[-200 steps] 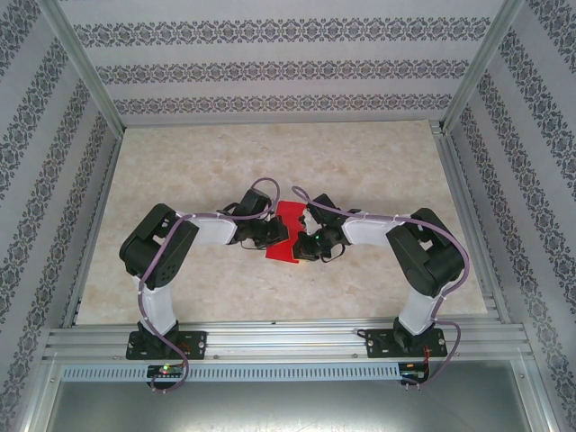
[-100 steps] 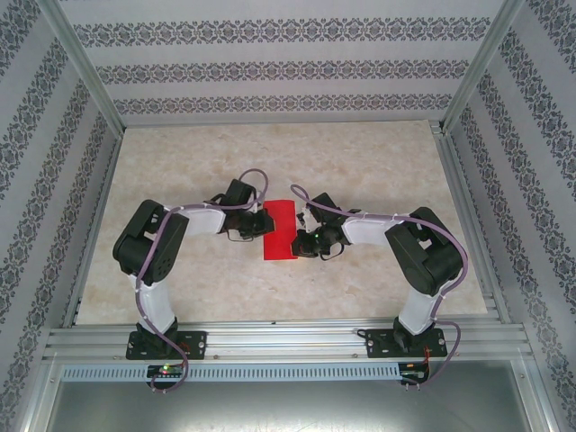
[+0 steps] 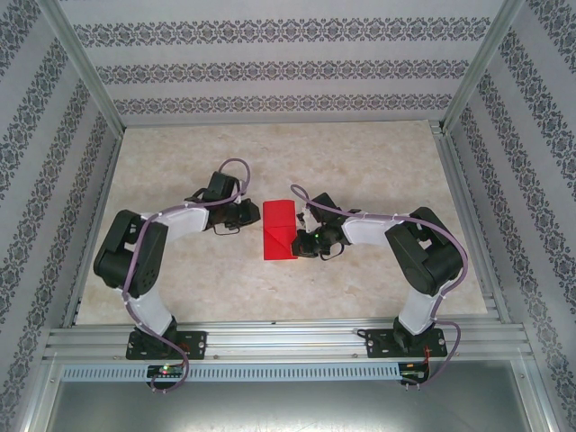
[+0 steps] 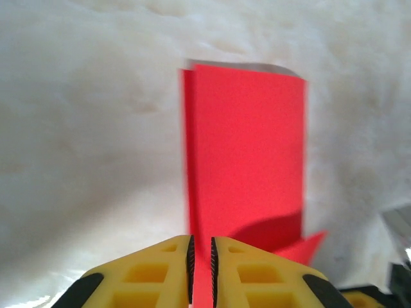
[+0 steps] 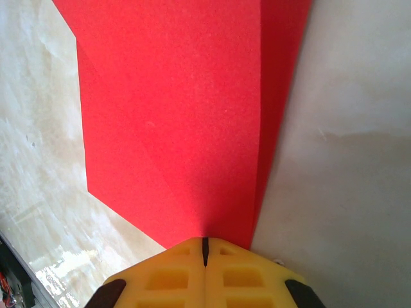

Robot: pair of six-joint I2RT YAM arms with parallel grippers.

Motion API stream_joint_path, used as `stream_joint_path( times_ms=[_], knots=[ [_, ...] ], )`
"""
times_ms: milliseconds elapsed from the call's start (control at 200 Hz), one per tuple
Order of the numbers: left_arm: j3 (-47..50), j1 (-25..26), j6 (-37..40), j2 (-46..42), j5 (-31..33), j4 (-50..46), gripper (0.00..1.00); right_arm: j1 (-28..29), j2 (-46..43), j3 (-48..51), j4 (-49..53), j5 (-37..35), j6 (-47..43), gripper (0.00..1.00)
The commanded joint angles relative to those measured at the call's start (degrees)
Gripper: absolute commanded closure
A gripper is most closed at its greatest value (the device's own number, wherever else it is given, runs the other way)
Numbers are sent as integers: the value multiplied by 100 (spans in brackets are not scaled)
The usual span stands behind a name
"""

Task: Fold a paper plane with a square sheet of paper (pick it up from the middle)
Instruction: Fold the triangle a second time at the center of the table.

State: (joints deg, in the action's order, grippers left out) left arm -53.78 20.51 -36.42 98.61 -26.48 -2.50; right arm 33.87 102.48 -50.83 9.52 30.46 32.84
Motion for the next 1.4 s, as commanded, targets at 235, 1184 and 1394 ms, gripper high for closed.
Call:
stream_joint_path(
  times_ms=[235,1184,1394],
  knots=[
    [129,804,-704,431,-181,938,88,-11,25,255,629,12,87,100],
    [449,806,-796,388,-58,1076,90,-205,519,-975,456,35,131,97],
    [469,806,-814,431,-29,1113,90,-209,737,-1142,613,63,58,97]
  ],
)
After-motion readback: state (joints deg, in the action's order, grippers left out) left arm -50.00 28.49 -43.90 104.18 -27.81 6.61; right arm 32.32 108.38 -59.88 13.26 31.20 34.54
